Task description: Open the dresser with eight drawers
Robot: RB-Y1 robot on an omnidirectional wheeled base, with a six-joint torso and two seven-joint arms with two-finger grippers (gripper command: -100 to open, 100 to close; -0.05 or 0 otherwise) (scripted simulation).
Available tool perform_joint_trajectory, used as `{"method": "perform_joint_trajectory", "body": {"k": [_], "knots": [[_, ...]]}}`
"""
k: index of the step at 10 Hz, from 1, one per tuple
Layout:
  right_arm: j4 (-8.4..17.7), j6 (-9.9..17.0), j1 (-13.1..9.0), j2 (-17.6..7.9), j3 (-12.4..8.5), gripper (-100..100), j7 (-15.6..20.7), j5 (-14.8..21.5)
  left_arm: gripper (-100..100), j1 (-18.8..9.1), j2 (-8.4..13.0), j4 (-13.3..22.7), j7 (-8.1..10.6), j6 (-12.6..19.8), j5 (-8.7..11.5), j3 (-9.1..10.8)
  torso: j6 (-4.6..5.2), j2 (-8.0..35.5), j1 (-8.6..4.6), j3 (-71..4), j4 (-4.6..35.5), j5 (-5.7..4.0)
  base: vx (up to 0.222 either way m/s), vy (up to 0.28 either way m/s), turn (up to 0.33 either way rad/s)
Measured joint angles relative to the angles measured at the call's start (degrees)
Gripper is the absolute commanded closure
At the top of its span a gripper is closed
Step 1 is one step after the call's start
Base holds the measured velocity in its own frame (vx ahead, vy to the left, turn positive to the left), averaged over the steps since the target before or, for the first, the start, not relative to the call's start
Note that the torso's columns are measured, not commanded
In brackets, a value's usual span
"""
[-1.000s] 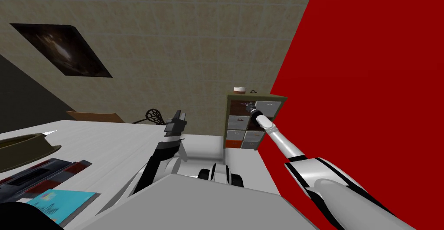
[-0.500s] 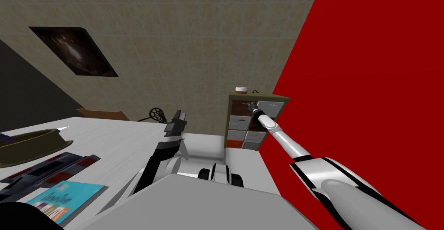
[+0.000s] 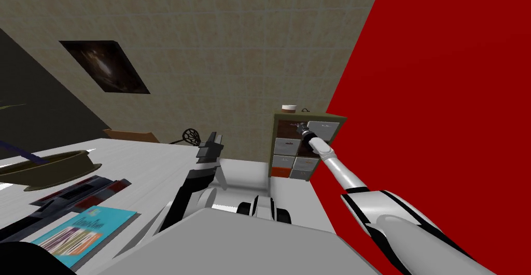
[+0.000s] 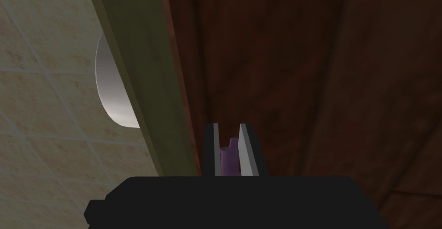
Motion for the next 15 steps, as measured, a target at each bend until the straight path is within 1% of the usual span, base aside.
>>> {"method": "perform_joint_trajectory", "body": {"k": [1,2,3,4,5,6,7,8,9,10,11,12,13,14,15], "knots": [[0.07,-0.41,0.03,0.57,-1.38,100,0.26,0.31,0,0.00,0.00,0.00,0.00,0.00,0.00,0.00,0.07,0.19,-0.10,0.13,0.09,-0.03,-0.041,0.001,0.391],[1.39,-2.35,-0.03,2.06,-5.14,100,3.18,-0.24,0,-0.01,-0.01,0.00,0.00,0.00,0.00,-0.01,0.26,0.39,-0.61,0.28,0.11,-0.36,-0.061,0.011,0.016],[1.63,-2.66,0.29,1.40,-5.50,100,5.70,-1.73,0,-0.01,0.00,0.00,0.00,0.00,0.00,0.00,0.29,0.46,-1.01,0.33,0.18,-0.51,-0.034,0.008,0.010],[1.84,-2.66,0.36,1.48,-5.78,100,7.34,-3.01,0,-0.01,0.00,0.00,0.00,0.00,0.00,0.00,0.32,0.39,-1.06,0.30,0.22,-0.50,-0.058,-0.004,0.236],[1.76,-1.30,0.80,-0.74,-4.36,100,7.59,-4.72,0,-0.02,0.00,0.01,0.00,0.00,0.00,0.00,0.25,0.42,-1.00,0.30,0.20,-0.48,-0.061,-0.012,0.161],[1.88,-0.24,0.95,-1.76,-3.69,100,8.03,-6.73,0,-0.01,0.00,0.00,0.00,0.00,0.00,0.00,0.29,0.40,-0.91,0.30,0.22,-0.46,-0.031,-0.005,0.009],[2.24,-0.88,0.98,-1.06,-4.75,100,9.57,-8.03,0,0.00,0.00,0.00,0.00,0.00,0.00,0.00,0.37,0.33,-0.92,0.26,0.20,-0.48,-0.007,0.004,-0.016],[2.20,-1.36,1.13,-0.84,-5.22,100,10.78,-8.70,0,0.00,0.00,0.00,0.00,0.00,0.00,0.00,0.41,0.30,-0.94,0.24,0.21,-0.46,0.000,0.000,0.000],[2.27,-1.72,1.16,-0.57,-5.78,100,11.45,-8.79,0,0.00,0.00,0.00,0.00,0.00,0.00,0.00,0.42,0.31,-0.95,0.24,0.22,-0.45,-0.040,-0.007,0.255],[2.48,-1.51,1.60,-1.79,-5.93,100,12.15,-10.65,0,-0.01,0.00,0.01,0.00,0.00,0.00,0.00,0.19,0.41,-0.92,0.29,0.14,-0.50,-0.061,-0.015,0.139],[3.33,-1.69,1.38,-1.58,-6.77,100,13.57,-12.36,0,-0.01,0.00,0.01,0.00,0.00,0.00,0.00,0.18,0.39,-0.84,0.29,0.12,-0.50,-0.035,-0.005,0.009],[3.96,-2.66,1.27,-0.42,-8.54,100,15.68,-12.78,0,0.00,0.00,0.00,0.00,0.00,0.00,0.00,0.36,0.31,-0.85,0.25,0.15,-0.47,-0.008,0.006,-0.011],[3.78,-3.07,1.54,-0.30,-9.03,100,17.04,-13.07,0,0.00,0.00,0.00,0.00,0.00,0.00,0.00,0.45,0.28,-0.87,0.22,0.17,-0.43,-0.040,0.009,0.243],[5.09,-4.42,1.61,0.00,-11.74,100,19.45,-14.29,0,-0.01,0.00,0.00,0.00,0.00,0.00,0.00,0.35,0.35,-0.91,0.26,0.14,-0.47,-0.057,-0.006,0.142],[5.87,-5.04,1.50,0.23,-13.09,100,22.19,-15.67,0,-0.01,0.00,0.00,0.00,0.00,0.00,0.00,0.31,0.39,-0.87,0.29,0.13,-0.46,-0.032,-0.006,0.020]]}}
